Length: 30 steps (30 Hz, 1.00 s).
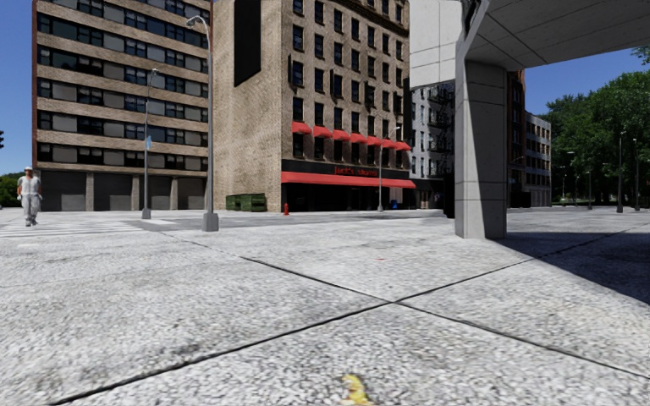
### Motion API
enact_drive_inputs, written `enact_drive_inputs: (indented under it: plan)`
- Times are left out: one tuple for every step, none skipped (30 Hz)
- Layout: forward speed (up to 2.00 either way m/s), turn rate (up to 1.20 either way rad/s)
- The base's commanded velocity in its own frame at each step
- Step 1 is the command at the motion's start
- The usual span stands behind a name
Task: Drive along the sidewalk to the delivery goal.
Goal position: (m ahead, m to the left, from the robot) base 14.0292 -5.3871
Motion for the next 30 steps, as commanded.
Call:
enact_drive_inputs:
  plan:
    - [2.00,0.00]
    - [2.00,0.00]
    - [2.00,0.00]
    - [2.00,0.00]
    - [2.00,0.00]
    - [2.00,0.00]
    - [2.00,0.00]
    - [2.00,0.00]
    - [2.00,0.00]
    - [2.00,0.00]
    - [2.00,0.00]
    - [2.00,0.00]
    - [2.00,0.00]
    - [2.00,0.00]
    - [2.00,0.00]
    - [2.00,0.00]
    - [2.00,0.00]
    - [2.00,0.00]
    - [2.00,0.00]
    - [2.00,0.00]
    - [2.00,0.00]
    - [2.00,0.00]
    - [2.00,0.00]
    - [2.00,0.00]
    - [2.00,0.00]
    - [2.00,0.00]
    - [2.00,0.00]
    - [2.00,0.00]
    - [2.00,0.00]
    - [2.00,0.00]
